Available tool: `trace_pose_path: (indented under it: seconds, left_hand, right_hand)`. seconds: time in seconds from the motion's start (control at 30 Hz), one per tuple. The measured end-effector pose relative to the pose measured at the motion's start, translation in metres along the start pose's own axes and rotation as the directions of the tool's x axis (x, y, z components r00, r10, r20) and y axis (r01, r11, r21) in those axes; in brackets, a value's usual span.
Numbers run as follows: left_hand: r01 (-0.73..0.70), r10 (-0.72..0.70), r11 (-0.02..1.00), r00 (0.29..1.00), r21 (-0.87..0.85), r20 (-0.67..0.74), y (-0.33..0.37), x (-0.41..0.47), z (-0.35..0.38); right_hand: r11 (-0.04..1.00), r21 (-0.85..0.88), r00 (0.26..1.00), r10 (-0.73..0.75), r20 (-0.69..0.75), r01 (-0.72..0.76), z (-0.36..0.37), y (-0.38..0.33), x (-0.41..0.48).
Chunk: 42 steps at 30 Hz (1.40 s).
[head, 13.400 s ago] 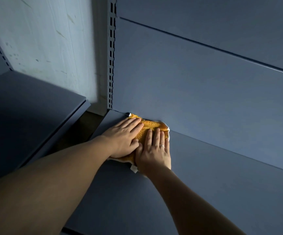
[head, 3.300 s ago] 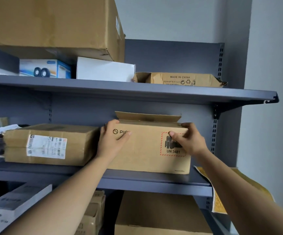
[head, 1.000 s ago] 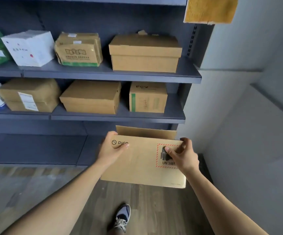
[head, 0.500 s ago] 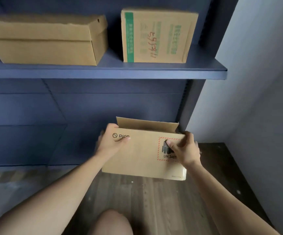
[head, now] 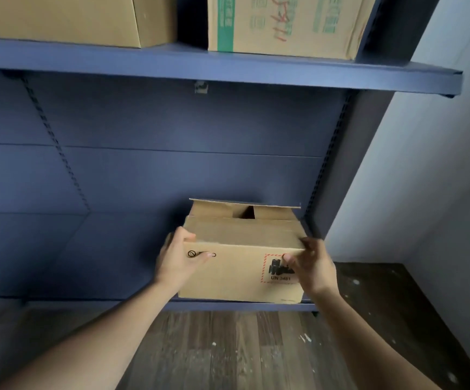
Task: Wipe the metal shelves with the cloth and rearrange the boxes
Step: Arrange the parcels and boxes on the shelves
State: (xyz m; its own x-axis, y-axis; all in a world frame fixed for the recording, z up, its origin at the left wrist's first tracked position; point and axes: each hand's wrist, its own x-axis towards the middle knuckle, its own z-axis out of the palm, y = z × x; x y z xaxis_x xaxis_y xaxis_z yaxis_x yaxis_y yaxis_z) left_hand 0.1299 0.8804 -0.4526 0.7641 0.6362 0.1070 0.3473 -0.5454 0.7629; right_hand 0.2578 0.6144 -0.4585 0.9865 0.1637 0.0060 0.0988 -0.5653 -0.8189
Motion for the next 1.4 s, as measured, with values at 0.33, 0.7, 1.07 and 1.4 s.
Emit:
trace_pose_path:
  seconds: [0.33,0.7,1.07,1.4]
  left_hand:
    - [-0.036,0.029,0.994,0.997,0.105,0.074,-0.036,0.012,0.021]
    - [-0.075,0.067,0.99,0.995,0.122,0.067,-0.044,0.03,0.043]
    - [0.055,-0.184,0.937,0.918,0.345,0.353,0.028,0.02,-0.001]
    - [0.135,-0.153,0.988,0.938,0.078,0.31,0.275,-0.09,-0.237]
  right_hand:
    - [0.997,-0.072,0.998,0.026,0.054,-0.022,0.037,0.028,0.016]
    - [0.994,-0.109,0.999,0.034,0.031,-0.031,0.052,0.041,0.034]
    - [0.931,-0.35,0.968,0.173,0.183,-0.1,0.019,-0.029,-0.003]
    - [0.999,-0.019,0.975,0.041,0.221,-0.037,-0.159,-0.306,-0.141]
